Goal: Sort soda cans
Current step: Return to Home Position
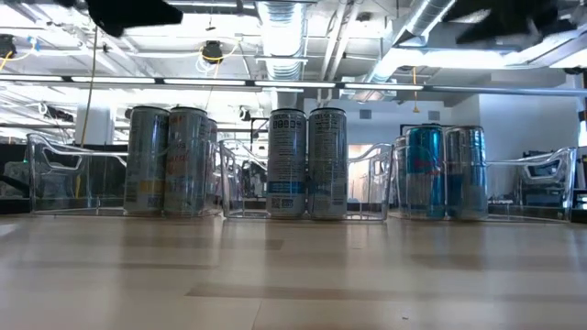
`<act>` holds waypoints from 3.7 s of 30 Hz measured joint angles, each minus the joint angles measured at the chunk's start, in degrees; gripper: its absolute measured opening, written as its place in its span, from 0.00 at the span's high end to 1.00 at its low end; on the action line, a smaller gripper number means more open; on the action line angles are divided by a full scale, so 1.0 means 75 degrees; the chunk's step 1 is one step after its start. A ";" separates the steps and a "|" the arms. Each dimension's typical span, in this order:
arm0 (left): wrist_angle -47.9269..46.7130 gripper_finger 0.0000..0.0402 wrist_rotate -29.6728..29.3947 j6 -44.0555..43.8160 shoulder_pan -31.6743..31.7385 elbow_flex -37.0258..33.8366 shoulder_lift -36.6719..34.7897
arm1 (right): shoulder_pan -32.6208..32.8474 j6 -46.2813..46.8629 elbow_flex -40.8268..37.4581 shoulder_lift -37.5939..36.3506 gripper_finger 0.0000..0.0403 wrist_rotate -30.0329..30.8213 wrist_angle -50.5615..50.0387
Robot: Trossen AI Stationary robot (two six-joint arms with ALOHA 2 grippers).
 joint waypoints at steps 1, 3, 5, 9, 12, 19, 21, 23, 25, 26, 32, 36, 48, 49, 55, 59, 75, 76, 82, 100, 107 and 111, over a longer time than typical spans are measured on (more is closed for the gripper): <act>-0.0211 0.34 -0.0221 -0.0001 -0.0117 0.0000 -0.0242 | 0.0121 -0.0338 0.0072 -0.0003 0.30 0.0000 0.0397; -0.0553 0.34 -0.0642 0.0031 -0.0426 0.0000 -0.0705 | 0.0357 -0.1220 0.0135 0.0000 0.36 0.0003 0.1309; -0.0724 0.36 -0.1062 0.0036 -0.0792 0.0000 -0.1076 | 0.0581 -0.2459 0.0138 0.0010 0.45 0.0049 0.2377; -0.0804 0.45 -0.2300 0.0269 -0.1538 0.0000 -0.1428 | 0.1001 -0.4743 0.0014 0.0119 0.70 0.0373 0.4127; -0.0912 0.56 -0.2832 0.0353 -0.1771 0.0000 -0.1392 | 0.1010 -0.5625 -0.0093 0.0125 0.93 0.0145 0.4948; -0.1124 0.83 -0.2082 0.0357 -0.1614 0.0000 -0.1226 | 0.0073 -0.6999 -0.0520 0.0134 0.99 -0.2460 0.7359; -0.1000 0.90 -0.1830 0.0697 -0.1434 0.0000 -0.1228 | -0.0404 -0.7823 -0.0769 0.0134 0.99 -0.3708 0.8557; -0.0793 0.97 -0.1691 0.0978 -0.1185 0.0000 -0.1236 | -0.0921 -0.8273 -0.0891 0.0134 0.99 -0.4921 0.9416; -0.0566 0.99 -0.1412 0.1346 -0.0952 0.0000 -0.1268 | -0.1352 -0.8498 -0.0960 0.0131 1.00 -0.5695 0.9890; -0.0395 0.99 -0.1337 0.1570 -0.0882 0.0000 -0.1269 | -0.1531 -0.8583 -0.0966 0.0131 1.00 -0.5939 0.9937; -0.0139 1.00 -0.1250 0.2848 -0.0810 0.0000 -0.2159 | -0.1832 -0.9421 -0.0984 -0.0235 1.00 -0.6382 0.9559; -0.0607 1.00 -0.0481 0.2787 -0.0507 -0.0152 -0.3412 | -0.1838 -0.9763 -0.0981 -0.0983 1.00 -0.6411 0.9063; 0.0067 1.00 0.2618 0.2934 0.1877 -0.2115 -0.5936 | -0.1832 -0.9763 -0.0978 -0.3088 1.00 -0.6426 0.6289; -0.0085 1.00 0.2785 0.2933 0.2078 -0.2133 -0.6023 | -0.1855 -0.9795 -0.1022 -0.3242 1.00 -0.6433 0.6236; -0.0680 1.00 0.4373 0.2777 0.3462 -0.2295 -0.6134 | -0.2976 -0.9333 -0.2265 -0.4293 1.00 -0.7107 0.6343; -0.0164 1.00 0.5402 0.2469 0.4320 -0.2709 -0.6141 | -0.3884 -0.9094 -0.3241 -0.5028 1.00 -0.8646 0.7129; 0.0285 1.00 0.5758 0.1536 0.5287 -0.4263 -0.7105 | -0.5657 -0.8308 -0.5374 -0.6965 1.00 -0.9807 0.7563; -0.0016 1.00 0.5708 0.1528 0.5287 -0.4289 -0.7302 | -0.5671 -0.8291 -0.5508 -0.7108 1.00 -0.9810 0.7668; -0.1229 1.00 0.5362 0.1350 0.5290 -0.4342 -0.8528 | -0.5673 -0.8184 -0.6065 -0.7640 1.00 -0.9836 0.7832; -0.1329 1.00 0.5809 0.0942 0.5287 -0.4753 -0.8911 | -0.5670 -0.8201 -0.6990 -0.8148 1.00 -1.0302 0.8706; -0.1333 1.00 0.5989 0.0842 0.5278 -0.4753 -0.8853 | -0.5670 -0.8018 -0.6996 -0.8137 0.94 -1.0305 0.8651; -0.1285 1.00 0.5788 0.0693 0.5278 -0.4759 -0.8851 | -0.5673 -0.7944 -0.6999 -0.8137 0.92 -1.0305 0.8621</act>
